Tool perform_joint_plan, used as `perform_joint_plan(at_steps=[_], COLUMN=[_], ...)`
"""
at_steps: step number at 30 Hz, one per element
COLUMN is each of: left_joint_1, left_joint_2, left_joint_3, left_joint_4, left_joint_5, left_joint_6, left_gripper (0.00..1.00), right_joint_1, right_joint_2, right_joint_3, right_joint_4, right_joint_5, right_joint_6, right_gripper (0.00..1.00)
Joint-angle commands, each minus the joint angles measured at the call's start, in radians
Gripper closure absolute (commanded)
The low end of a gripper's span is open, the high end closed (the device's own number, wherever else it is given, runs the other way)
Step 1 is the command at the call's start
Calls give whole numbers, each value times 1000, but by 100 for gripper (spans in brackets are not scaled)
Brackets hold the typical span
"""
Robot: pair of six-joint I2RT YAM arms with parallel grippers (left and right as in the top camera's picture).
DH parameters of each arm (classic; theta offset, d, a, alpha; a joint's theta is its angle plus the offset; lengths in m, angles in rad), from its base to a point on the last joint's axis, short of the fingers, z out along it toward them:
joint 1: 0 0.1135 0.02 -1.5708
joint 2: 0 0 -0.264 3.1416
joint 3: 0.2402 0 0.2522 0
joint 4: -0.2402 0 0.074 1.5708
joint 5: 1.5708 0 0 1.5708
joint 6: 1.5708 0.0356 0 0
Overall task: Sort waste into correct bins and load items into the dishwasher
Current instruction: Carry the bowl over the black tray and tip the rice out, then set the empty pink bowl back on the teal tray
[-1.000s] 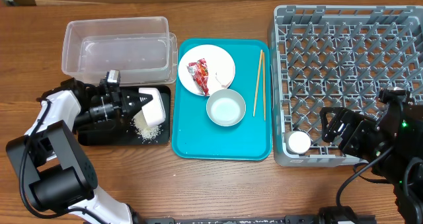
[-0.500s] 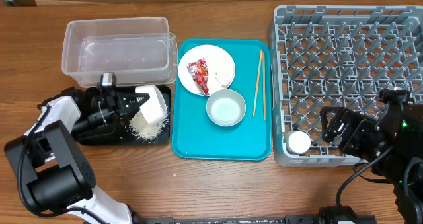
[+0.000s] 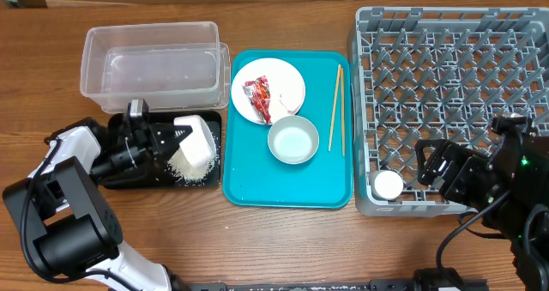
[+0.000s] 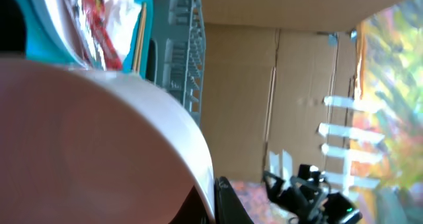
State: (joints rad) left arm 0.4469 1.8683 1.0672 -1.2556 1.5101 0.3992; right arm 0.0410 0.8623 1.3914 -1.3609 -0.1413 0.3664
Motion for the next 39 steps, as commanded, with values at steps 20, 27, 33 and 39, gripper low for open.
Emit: perform_joint_plan(at_steps=[20, 27, 33, 39], left_joint_1=[-857, -1167, -1194, -1182], left_joint_2=[-332, -198, -101, -100], left_joint_3=[222, 222, 222, 251], left_joint_4=[193, 216, 226, 230], left_joint_5=[-1331, -1737, -1783, -1696], left_joint_6=[-701, -964, -990, -940], left_gripper=[96, 96, 96, 44], right_joint_1=[5, 5, 5, 5], right_joint_2=[-3, -3, -3, -3], right_joint_3=[8, 8, 8, 8], right_joint_4=[-14, -33, -37, -36], right_joint_5=[6, 6, 6, 6], right_joint_6=[5, 5, 5, 5], right_gripper=[0, 0, 0, 0])
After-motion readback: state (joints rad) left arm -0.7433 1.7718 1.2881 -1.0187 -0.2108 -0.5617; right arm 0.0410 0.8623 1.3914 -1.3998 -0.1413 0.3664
